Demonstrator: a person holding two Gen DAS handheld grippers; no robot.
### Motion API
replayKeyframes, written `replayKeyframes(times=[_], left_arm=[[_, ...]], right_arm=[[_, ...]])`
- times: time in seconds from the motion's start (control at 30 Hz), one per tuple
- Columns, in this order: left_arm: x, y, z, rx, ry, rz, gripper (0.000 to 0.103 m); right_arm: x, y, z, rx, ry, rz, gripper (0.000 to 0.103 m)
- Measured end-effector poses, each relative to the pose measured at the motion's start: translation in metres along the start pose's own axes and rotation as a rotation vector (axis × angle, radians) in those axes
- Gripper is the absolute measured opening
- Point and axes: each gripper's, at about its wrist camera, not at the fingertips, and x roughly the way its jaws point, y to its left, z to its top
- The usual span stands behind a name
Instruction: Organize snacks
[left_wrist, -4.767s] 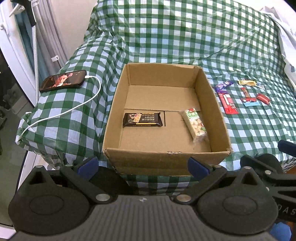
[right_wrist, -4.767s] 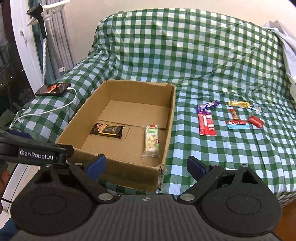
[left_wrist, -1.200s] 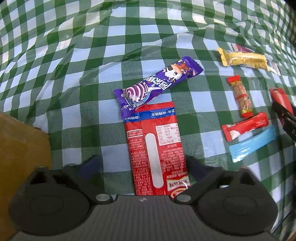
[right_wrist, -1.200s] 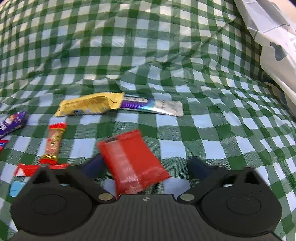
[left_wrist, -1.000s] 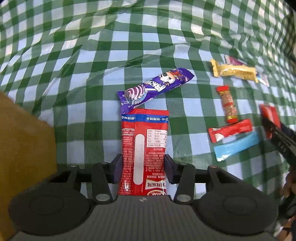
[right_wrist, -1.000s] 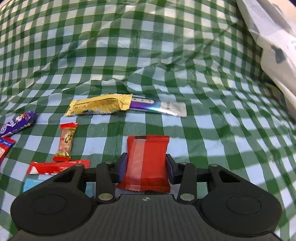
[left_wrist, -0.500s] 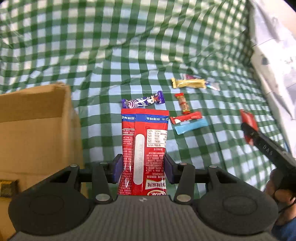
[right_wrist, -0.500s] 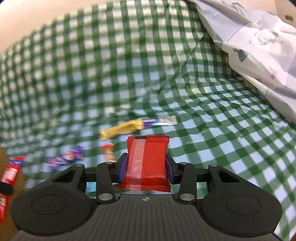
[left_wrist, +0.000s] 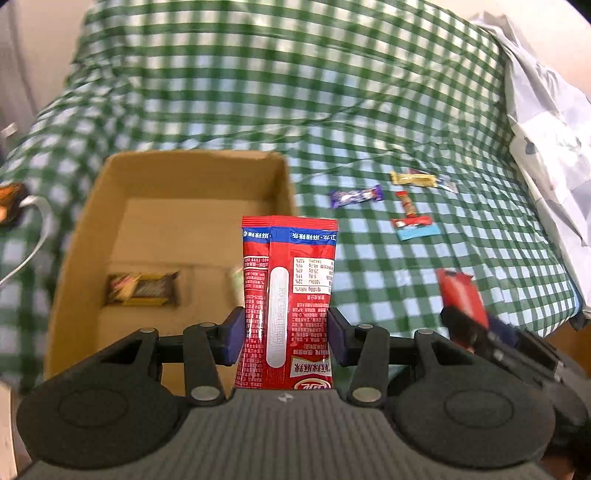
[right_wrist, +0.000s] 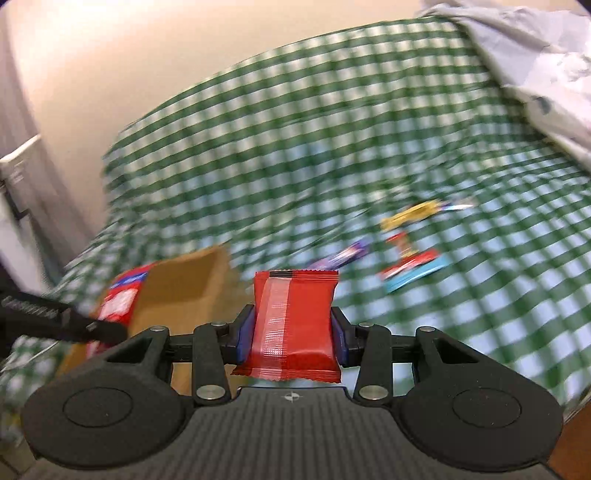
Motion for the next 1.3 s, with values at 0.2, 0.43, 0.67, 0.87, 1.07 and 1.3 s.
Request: replayKeyframes(times=[0.2,0.43,0.67,0.87,1.07,1.3], left_arm=[[-0.048,0.047,-0.044,-0.064,-0.044,0.039,0.051],[-0.085,0.084,-0.082,-0.114,-0.100,0.042,0.051],[-0.100,0.096,-0.098,-0.131,-0.134,0.022,0.051],[-0.104,0.100,-0.104,-0.135,-0.147,0.019,0.051],[-0.105,0.103,-0.107,-0.142,-0.155,0.019,0.051],[-0.105,0.106,-0.107,-0.146,-0.155,0.015,0.051]], right_arm=[[-0.025,0.073,-0.026,-0.081,0.058,0.123,0.044],[-0.050,0.125,-0.041,-0.192,0.064,0.159,0.044],[-0.059,0.136,-0.042,-0.247,0.064,0.140,0.044],[-0.062,0.146,-0.043,-0.278,0.060,0.128,0.044],[-0.063,0.150,-0.044,-0.289,0.064,0.123,0.044],[-0.062,0.152,-0.045,-0.289,0.066,0.121,0.044]])
